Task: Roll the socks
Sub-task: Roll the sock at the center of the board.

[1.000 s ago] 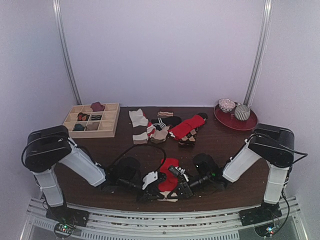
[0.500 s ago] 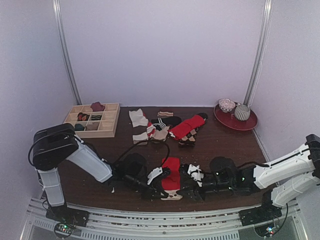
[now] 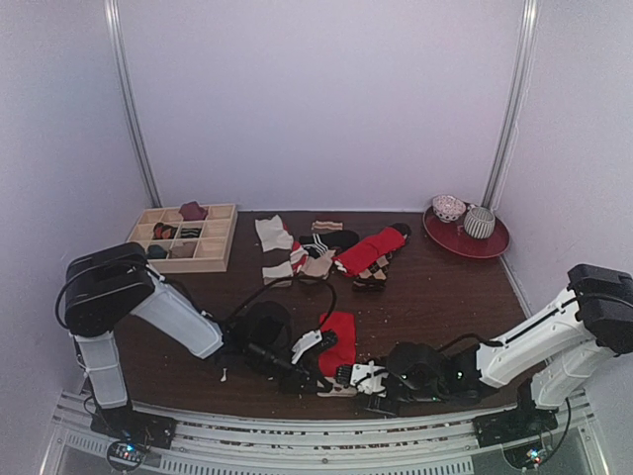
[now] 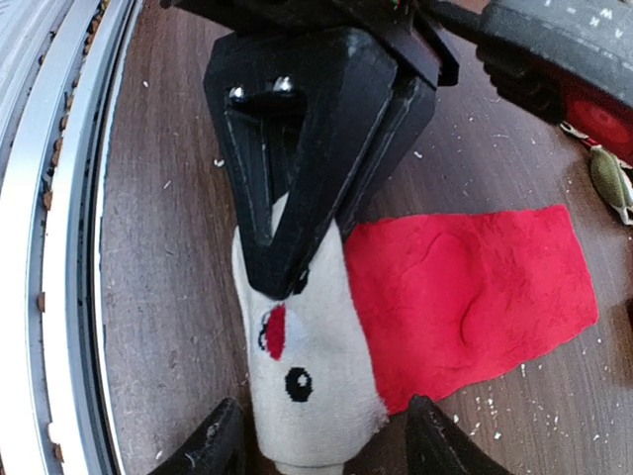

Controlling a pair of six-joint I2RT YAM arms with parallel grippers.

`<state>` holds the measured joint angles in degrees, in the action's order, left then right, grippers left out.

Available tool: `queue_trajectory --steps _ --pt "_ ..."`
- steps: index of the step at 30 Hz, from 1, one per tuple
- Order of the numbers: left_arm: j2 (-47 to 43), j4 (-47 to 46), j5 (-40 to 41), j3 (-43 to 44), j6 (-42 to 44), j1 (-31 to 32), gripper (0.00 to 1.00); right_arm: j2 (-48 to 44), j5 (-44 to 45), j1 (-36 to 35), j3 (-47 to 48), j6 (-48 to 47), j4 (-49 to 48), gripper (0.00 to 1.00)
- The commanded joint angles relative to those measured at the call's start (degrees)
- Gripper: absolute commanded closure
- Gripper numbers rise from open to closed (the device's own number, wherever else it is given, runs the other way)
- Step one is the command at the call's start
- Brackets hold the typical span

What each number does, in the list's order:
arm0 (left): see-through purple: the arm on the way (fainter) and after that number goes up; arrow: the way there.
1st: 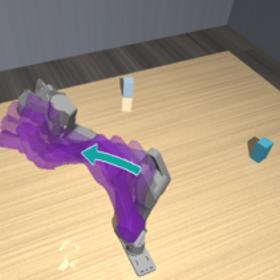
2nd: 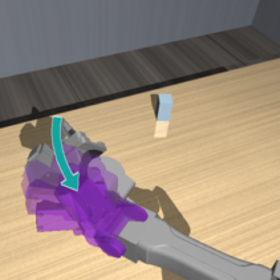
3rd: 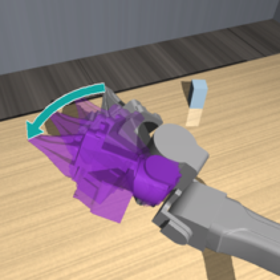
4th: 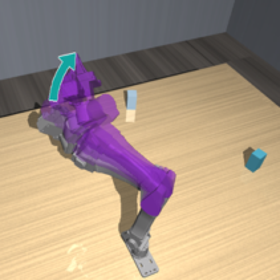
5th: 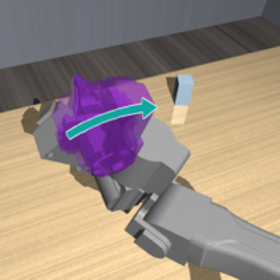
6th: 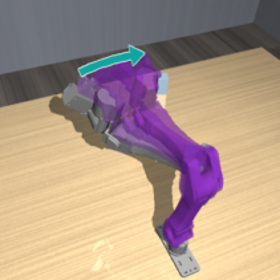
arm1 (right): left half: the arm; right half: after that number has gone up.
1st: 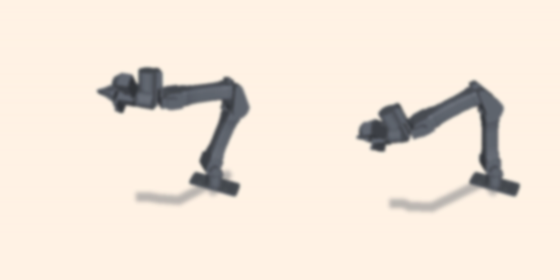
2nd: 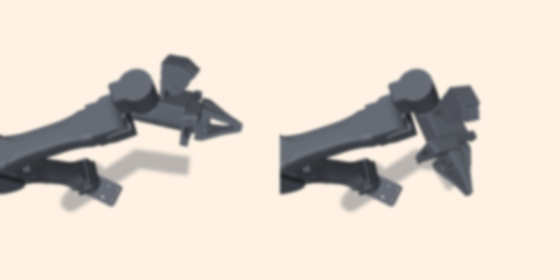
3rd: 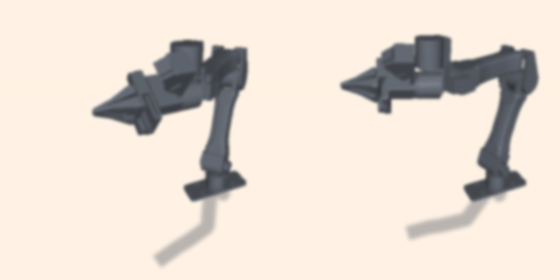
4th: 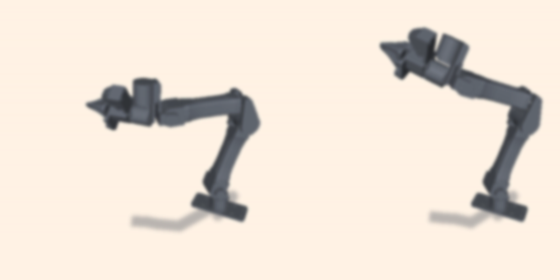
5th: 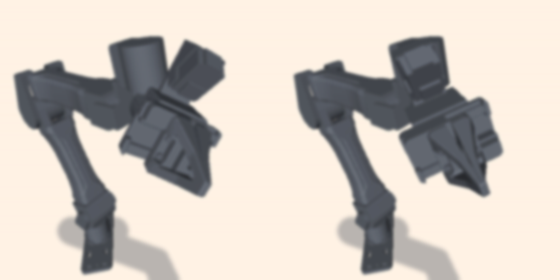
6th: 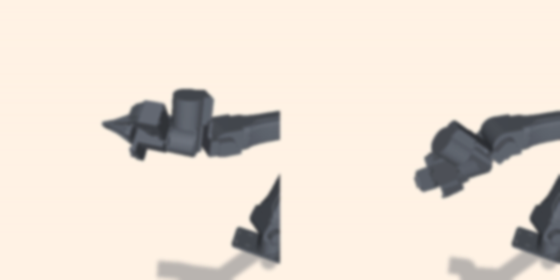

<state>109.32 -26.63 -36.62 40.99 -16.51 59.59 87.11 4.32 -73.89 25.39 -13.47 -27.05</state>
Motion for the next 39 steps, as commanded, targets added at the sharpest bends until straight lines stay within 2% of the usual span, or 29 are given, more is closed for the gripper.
queue_trajectory --steps 1,8,14,16,20,22,24,29,32,34,39 --pt "4.77 17.31 2.35 -3.02 -0.11 0.17 1.00 0.25 2.85 -0.71 1.66 -2.12 -2.29 0.44" --pt "5.20 17.32 1.87 -3.20 -0.27 0.08 1.00 0.86 1.65 -1.44 1.85 -2.94 -3.11 0.45" --pt "5.34 17.36 1.85 -3.20 -0.19 0.08 1.00 5.54 1.25 -1.49 3.04 -1.05 -2.87 0.48" --pt "5.53 17.40 1.62 -3.13 -0.12 0.09 1.00 6.81 1.57 -1.41 3.66 -0.49 -3.05 0.53" --pt "5.25 17.66 1.35 -3.02 0.15 0.08 1.00 9.34 1.08 -0.89 5.74 2.03 -0.34 0.70" --pt "4.11 17.90 2.22 -3.01 0.78 0.13 1.00 10.12 0.16 -0.55 6.39 4.02 1.90 0.75" --pt "1.44 18.73 4.32 -3.04 2.23 0.09 0.83 9.91 -2.61 0.52 6.61 7.00 3.97 0.80" --pt "-8.93 22.33 15.18 -1.58 6.97 0.00 0.61 9.83 -18.47 6.13 7.71 16.09 9.19 0.87" --pt "-15.26 20.13 19.99 -1.74 9.50 0.00 0.55 12.38 -30.51 10.05 9.62 20.39 12.35 0.89" --pt "-19.29 15.38 21.25 -3.41 10.97 0.00 0.53 14.62 -36.74 12.17 10.45 23.13 13.59 0.89" --pt "-25.20 -1.03 17.13 -10.87 15.72 0.70 0.48 20.76 -47.13 15.95 12.18 29.04 15.75 0.88"
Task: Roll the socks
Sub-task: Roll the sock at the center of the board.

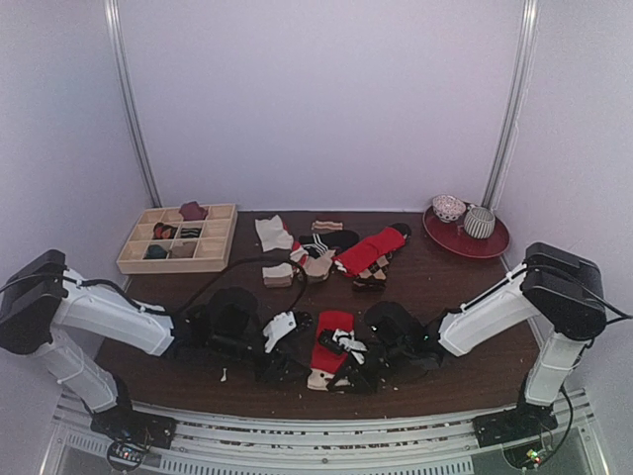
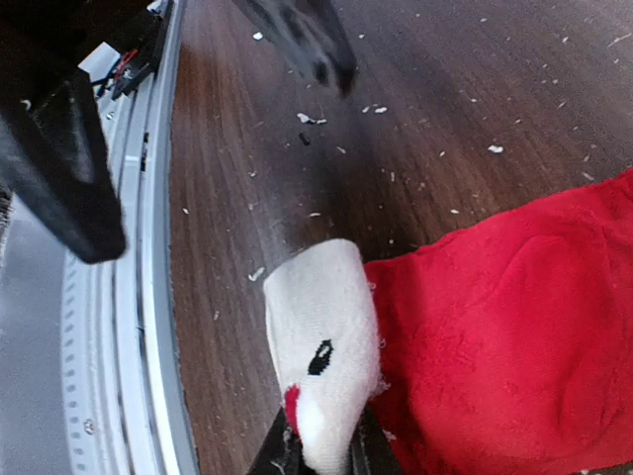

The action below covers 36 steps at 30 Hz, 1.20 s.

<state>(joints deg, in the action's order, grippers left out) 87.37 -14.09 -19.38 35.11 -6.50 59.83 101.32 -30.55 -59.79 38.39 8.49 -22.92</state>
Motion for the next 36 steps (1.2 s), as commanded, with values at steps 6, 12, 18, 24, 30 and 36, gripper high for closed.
queue_trajectory --steps 6,12,18,24,30,36 --pt "1.12 -21.58 -4.64 -6.86 7.62 1.75 0.47 12.40 -18.04 5.58 -0.44 11.27 11.09 0.88" --pt "6.24 -23.18 -5.60 -6.03 7.36 3.79 0.47 15.27 -19.18 7.29 1.43 10.41 13.67 0.88" --pt "9.89 -23.75 -5.50 -5.22 6.91 3.84 0.48 16.59 -19.46 7.80 2.34 9.29 15.10 0.88" --pt "12.05 -24.41 -2.52 -5.32 5.72 3.97 0.47 16.63 -19.46 7.96 2.03 8.69 15.56 0.88" --pt "15.06 -21.04 -0.17 -3.63 5.96 3.98 0.53 16.35 -19.99 8.07 1.23 9.70 14.30 0.88" --pt "17.38 -13.76 4.97 -2.82 5.78 4.96 0.70 14.90 -22.19 8.19 1.10 10.47 14.19 0.87"
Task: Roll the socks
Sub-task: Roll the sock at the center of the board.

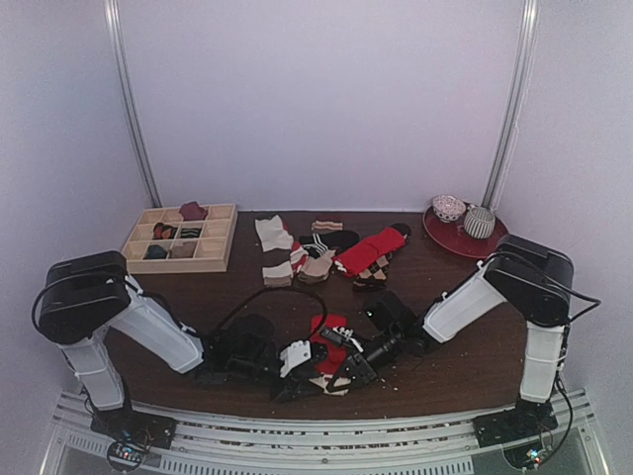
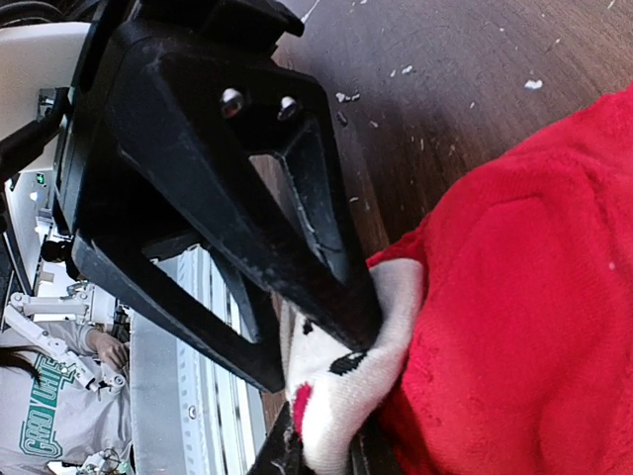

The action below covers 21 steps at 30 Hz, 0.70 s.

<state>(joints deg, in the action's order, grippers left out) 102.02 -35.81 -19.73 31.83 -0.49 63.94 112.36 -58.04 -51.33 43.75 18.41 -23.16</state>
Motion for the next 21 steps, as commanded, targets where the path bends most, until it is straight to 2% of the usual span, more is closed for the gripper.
queue_trajectory --steps 1,4,6,9,12,14,17,21 --pt "3.15 8.95 5.77 0.50 -0.36 0.89 0.77 3.76 4.98 -0.31 -4.07 0.57 14.64 0.87" --pt "4.17 11.04 6.82 0.68 -1.49 1.03 0.89 4.33 3.96 -0.18 -3.17 0.22 15.56 0.86" --pt "4.60 11.74 7.95 0.45 -2.60 1.10 1.00 4.59 3.97 -0.11 -2.79 -0.15 16.27 0.86" --pt "6.06 14.68 9.81 1.37 -4.59 1.14 1.00 3.21 4.69 -0.05 -2.84 -0.02 15.38 0.83" --pt "7.68 19.07 10.00 3.37 -7.57 1.03 1.00 -2.24 8.45 -0.07 -4.00 0.36 12.22 0.78" --pt "8.01 21.60 8.98 4.37 -10.37 0.93 1.00 -9.63 14.55 -0.07 -5.83 0.09 8.76 0.70" --pt "8.49 25.27 4.82 5.86 -15.27 -0.51 1.00 -23.22 26.98 -0.89 -10.06 -4.45 4.01 0.64" --pt "9.05 28.52 -3.95 6.27 -19.78 -3.51 1.00 -35.15 45.38 -8.51 -16.03 -18.74 1.03 0.56"
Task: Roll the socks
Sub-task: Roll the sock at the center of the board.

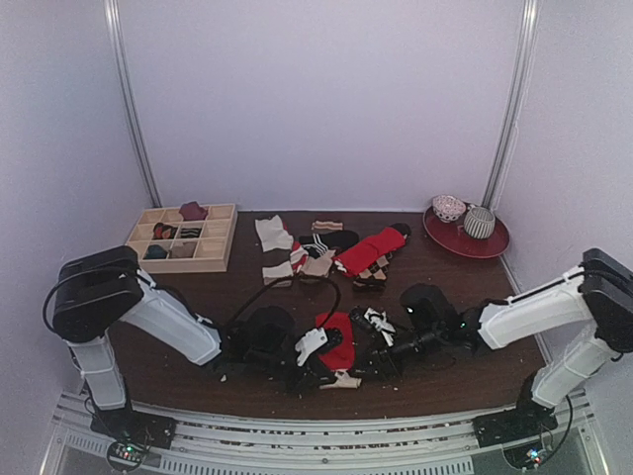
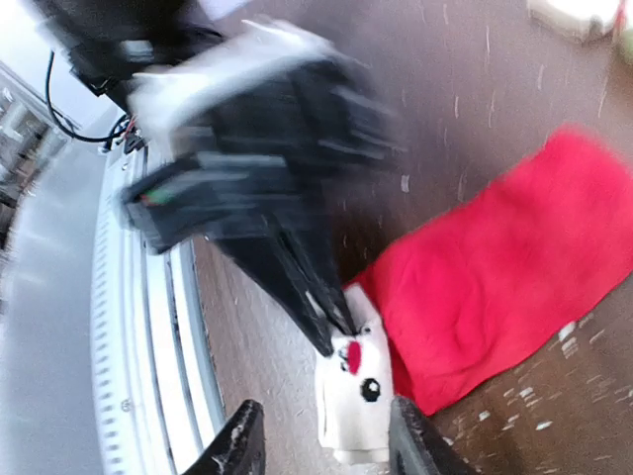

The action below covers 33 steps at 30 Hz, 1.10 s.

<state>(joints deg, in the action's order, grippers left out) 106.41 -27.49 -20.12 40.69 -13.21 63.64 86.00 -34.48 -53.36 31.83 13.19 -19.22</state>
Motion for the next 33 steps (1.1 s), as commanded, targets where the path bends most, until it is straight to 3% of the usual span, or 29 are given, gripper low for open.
queue_trajectory --steps 1,3,11,25,30,33 --pt "4.80 21.60 -4.78 -2.40 -7.48 -3.66 1.00 -10.33 25.62 -9.15 -5.44 -17.26 -4.02 0.54" --pt "5.21 23.02 -6.61 -2.22 -7.78 -4.37 1.00 -11.54 31.02 -13.13 -8.14 -22.85 -7.53 0.50" --pt "5.86 24.40 -8.24 -2.19 -7.54 -5.72 1.00 -3.83 35.42 -16.54 -7.28 -31.12 -9.63 0.47" --pt "7.01 23.75 -10.21 -2.74 -7.09 -5.80 1.00 5.99 35.85 -18.09 -3.66 -34.39 -15.01 0.48" --pt "6.26 23.36 -10.79 -3.07 -7.02 -5.80 1.00 10.16 35.97 -18.07 -2.50 -31.84 -12.91 0.59" --pt "5.20 22.94 -11.82 -3.03 -6.30 -5.85 1.00 12.87 38.13 -17.98 -1.97 -28.27 -11.68 0.73"
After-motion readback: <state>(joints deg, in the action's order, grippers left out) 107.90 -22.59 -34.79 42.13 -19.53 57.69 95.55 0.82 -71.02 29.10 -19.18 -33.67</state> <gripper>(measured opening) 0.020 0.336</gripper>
